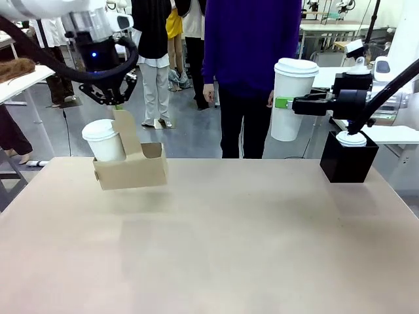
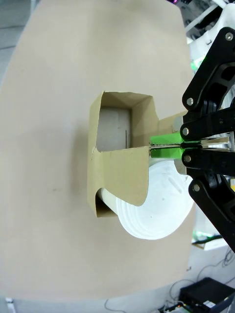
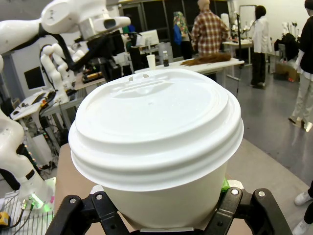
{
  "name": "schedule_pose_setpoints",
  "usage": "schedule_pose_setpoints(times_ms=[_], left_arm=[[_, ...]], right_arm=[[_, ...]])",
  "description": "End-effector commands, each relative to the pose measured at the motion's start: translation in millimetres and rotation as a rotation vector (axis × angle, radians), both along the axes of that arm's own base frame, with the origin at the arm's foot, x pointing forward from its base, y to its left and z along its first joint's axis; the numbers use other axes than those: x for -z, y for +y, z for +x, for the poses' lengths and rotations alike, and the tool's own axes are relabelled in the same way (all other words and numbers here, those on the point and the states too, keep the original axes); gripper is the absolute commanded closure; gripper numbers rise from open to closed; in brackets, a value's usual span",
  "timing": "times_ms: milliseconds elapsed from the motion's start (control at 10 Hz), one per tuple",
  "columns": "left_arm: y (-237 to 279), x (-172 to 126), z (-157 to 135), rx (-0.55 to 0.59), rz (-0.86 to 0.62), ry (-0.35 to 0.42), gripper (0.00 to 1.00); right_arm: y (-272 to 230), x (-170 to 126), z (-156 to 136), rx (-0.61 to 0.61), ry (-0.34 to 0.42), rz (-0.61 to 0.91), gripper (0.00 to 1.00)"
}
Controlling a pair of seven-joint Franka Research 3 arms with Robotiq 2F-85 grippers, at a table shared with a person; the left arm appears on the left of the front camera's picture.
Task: Pour a drink into a cup and package it in a carrier.
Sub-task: Position the Cup Carrier in the center of the table.
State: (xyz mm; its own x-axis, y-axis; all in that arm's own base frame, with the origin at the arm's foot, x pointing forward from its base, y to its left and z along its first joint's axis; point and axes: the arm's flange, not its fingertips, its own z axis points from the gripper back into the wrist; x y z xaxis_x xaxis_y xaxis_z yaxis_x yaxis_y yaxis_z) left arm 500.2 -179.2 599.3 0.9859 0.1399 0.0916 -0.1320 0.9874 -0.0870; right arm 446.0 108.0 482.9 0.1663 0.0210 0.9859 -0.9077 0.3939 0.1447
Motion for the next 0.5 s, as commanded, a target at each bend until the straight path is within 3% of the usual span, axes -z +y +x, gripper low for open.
schedule_pose_setpoints(times_ms=[0, 400], left_arm=[[-27, -1, -35, -0.043, 0.009, -0.007, 0.98], [-90, 20, -104, 0.016, 0.008, -0.030, 0.98]], right_arm=[[2, -5, 1, 0.001, -0.006, 0.005, 0.20], [2, -5, 1, 0.001, -0.006, 0.005, 0.20]])
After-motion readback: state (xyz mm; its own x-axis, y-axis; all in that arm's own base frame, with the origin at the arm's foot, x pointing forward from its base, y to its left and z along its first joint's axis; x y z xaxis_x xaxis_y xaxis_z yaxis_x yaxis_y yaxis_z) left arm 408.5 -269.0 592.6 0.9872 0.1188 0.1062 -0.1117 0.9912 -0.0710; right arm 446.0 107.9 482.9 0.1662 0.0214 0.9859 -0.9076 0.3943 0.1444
